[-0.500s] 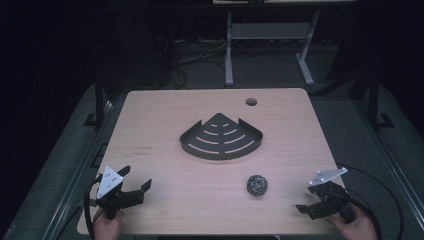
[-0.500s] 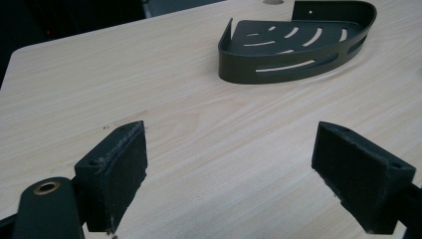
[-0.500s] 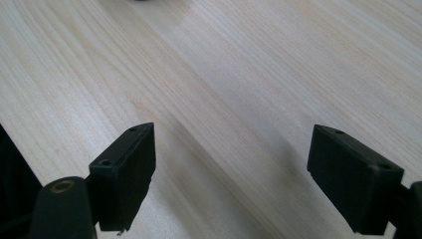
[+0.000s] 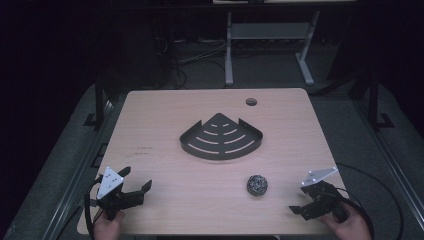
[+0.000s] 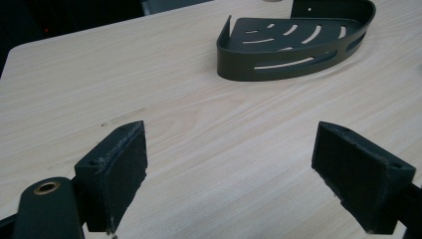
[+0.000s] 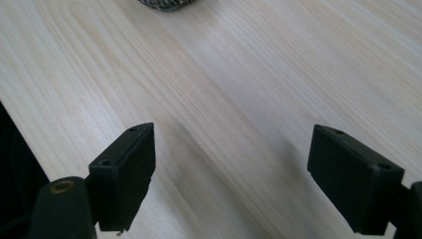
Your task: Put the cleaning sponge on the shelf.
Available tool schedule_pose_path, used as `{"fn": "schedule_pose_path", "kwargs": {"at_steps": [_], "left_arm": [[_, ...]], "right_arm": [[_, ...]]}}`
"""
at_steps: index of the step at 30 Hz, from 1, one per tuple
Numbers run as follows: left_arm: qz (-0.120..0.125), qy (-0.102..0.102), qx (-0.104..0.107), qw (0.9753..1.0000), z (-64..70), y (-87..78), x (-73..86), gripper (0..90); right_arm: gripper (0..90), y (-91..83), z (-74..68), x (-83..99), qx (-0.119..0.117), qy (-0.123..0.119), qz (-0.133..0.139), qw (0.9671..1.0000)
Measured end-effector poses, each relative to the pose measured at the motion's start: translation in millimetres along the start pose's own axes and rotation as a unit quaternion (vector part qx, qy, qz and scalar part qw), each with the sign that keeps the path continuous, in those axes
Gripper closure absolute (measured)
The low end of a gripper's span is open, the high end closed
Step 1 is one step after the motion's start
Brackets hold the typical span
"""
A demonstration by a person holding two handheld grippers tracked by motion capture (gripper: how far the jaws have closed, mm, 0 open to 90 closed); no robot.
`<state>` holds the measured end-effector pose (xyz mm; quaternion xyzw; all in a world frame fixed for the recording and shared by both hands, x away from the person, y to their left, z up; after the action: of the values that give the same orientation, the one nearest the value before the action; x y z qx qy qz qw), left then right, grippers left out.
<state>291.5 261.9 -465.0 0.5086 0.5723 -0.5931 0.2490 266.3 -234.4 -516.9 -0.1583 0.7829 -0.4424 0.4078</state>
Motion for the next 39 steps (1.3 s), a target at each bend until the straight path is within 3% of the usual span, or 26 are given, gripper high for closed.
{"fn": "schedule_pose_path", "kwargs": {"at_steps": [39], "left_arm": [[0.002, 0.003, -0.005, 1.0000, 0.2, -1.3, -1.5, 13.7]], "right_arm": [[15.9, 10.7, -16.6, -31.4, -0.019, -0.041, -0.025, 0.9987]]}}
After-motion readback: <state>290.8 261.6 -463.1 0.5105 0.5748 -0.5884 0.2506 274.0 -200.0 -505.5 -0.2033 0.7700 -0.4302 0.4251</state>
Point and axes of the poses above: each handheld gripper's, and its own axes: y roughly forward along the jaws, x roughly out of its underside, z roughly to its right, the point moved 8 cm from there along y, roughly forward along the jaws, and after that the axes turned 13 degrees about -x, right-handed, at the moved point
